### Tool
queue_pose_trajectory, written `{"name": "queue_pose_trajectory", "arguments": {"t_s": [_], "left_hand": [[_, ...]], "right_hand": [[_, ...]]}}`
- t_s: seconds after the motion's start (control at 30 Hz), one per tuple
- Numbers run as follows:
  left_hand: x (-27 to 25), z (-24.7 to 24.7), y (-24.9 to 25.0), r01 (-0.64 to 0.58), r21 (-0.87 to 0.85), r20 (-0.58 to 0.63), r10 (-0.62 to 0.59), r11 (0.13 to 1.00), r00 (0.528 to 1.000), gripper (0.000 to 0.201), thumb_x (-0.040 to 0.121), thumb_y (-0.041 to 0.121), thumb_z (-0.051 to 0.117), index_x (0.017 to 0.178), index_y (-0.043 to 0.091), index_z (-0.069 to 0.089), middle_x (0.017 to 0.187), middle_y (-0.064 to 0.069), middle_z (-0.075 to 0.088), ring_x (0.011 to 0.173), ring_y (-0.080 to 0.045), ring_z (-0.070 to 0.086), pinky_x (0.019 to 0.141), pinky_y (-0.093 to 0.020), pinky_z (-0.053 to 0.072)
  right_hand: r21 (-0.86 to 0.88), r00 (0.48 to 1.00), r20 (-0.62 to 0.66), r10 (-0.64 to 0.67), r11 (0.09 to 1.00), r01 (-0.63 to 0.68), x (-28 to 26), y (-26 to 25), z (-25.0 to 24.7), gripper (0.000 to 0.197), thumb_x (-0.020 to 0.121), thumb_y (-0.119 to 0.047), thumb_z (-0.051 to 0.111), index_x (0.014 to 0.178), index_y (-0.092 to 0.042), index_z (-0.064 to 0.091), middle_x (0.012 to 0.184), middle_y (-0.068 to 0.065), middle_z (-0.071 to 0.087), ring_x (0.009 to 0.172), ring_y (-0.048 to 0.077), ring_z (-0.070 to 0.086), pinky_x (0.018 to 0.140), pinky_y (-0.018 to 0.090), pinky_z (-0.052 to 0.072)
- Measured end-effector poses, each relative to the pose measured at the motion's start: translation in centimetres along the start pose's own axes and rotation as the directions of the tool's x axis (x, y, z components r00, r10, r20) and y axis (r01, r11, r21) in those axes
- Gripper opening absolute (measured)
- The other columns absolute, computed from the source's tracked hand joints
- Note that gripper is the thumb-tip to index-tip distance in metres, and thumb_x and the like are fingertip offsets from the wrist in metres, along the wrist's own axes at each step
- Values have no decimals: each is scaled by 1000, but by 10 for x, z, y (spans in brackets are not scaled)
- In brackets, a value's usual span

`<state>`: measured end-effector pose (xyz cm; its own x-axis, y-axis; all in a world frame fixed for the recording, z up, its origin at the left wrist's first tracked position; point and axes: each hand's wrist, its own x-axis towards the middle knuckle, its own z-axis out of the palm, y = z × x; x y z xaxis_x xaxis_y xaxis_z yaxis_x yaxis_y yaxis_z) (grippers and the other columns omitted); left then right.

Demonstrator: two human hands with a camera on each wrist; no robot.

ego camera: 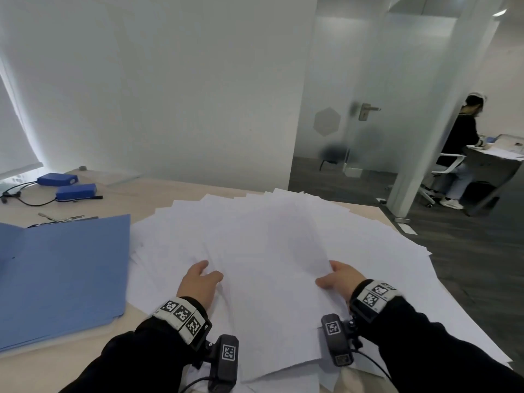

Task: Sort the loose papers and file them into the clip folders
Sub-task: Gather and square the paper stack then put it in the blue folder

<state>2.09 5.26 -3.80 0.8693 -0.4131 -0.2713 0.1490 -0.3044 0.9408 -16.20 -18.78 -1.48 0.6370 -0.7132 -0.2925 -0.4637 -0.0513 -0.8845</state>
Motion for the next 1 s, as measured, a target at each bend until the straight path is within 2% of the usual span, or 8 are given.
{"name": "queue_pose_trajectory", "arguments": {"t_s": [0.07, 0.2, 0.3, 0.4, 0.53, 0.77, 0.87, 1.0], "left_hand": [[0, -5, 2, 2, 48, -55, 1, 999, 999, 69, 87, 24, 66, 149, 16, 37, 154, -10, 37, 137, -30, 42, 112, -42, 34], [7, 3, 4, 41, -76, -25, -43, 996, 999, 94, 79, 40, 73, 155, 19, 23, 155, -10, 34, 134, -31, 43, 109, -48, 41], [7, 18, 8, 158, -338, 100, -131, 928, 986, 84, 80, 44, 76, 148, 16, 35, 135, -11, 55, 115, -29, 61, 91, -43, 55], [-6, 29, 21, 216, -415, 345, -66, 884, 936, 43, 89, 34, 70, 121, 7, 62, 113, -15, 72, 98, -34, 71, 81, -43, 58], [-3, 35, 28, -9, -333, 226, 89, 943, 970, 33, 83, 7, 74, 113, 1, 63, 99, -16, 75, 86, -35, 73, 81, -49, 59], [-22, 22, 89, -445, -188, 121, 470, 875, 874, 26, 67, 28, 67, 93, 27, 70, 92, 5, 76, 90, -21, 73, 85, -41, 58], [-27, 18, 107, -516, -213, 129, 547, 830, 827, 30, 68, 25, 68, 98, 26, 72, 96, 3, 77, 92, -21, 73, 87, -44, 56], [-25, 20, 93, -478, -167, 135, 500, 862, 855, 32, 68, 32, 72, 99, 23, 75, 95, 5, 77, 92, -18, 73, 92, -47, 55]], "right_hand": [[110, 999, -31, 16, 994, -13, -3, 5, -14, 34, 71, 12, 66, 99, -6, 67, 98, 24, 72, 95, 45, 67, 92, 59, 50], [261, 999, -39, 8, 965, 2, -11, 13, -34, 29, 82, 16, 56, 104, -3, 64, 107, 27, 68, 99, 46, 64, 96, 60, 47], [375, 1000, -11, 4, 927, 1, -20, 15, -37, 27, 85, 14, 55, 107, -1, 61, 104, 26, 68, 92, 43, 64, 90, 56, 50], [400, 998, 50, -36, 916, 13, -26, 18, -36, 33, 78, 9, 65, 110, -1, 62, 103, 26, 70, 89, 42, 66, 88, 54, 52], [327, 994, 78, -80, 944, 50, -26, 20, -33, 44, 67, -2, 73, 111, -2, 66, 104, 24, 71, 92, 42, 68, 89, 55, 53], [303, 954, -101, -284, 904, 301, -26, -13, -37, 28, 84, 3, 64, 109, -10, 67, 100, 10, 75, 94, 34, 71, 84, 47, 57], [320, 909, -198, -366, 853, 413, -29, -32, -33, 30, 84, 5, 59, 108, -11, 67, 101, 10, 75, 95, 34, 70, 83, 48, 57], [287, 877, -210, -432, 831, 477, -34, -35, -22, 37, 74, -15, 59, 109, -22, 68, 106, 2, 74, 101, 27, 69, 90, 49, 54]]}}
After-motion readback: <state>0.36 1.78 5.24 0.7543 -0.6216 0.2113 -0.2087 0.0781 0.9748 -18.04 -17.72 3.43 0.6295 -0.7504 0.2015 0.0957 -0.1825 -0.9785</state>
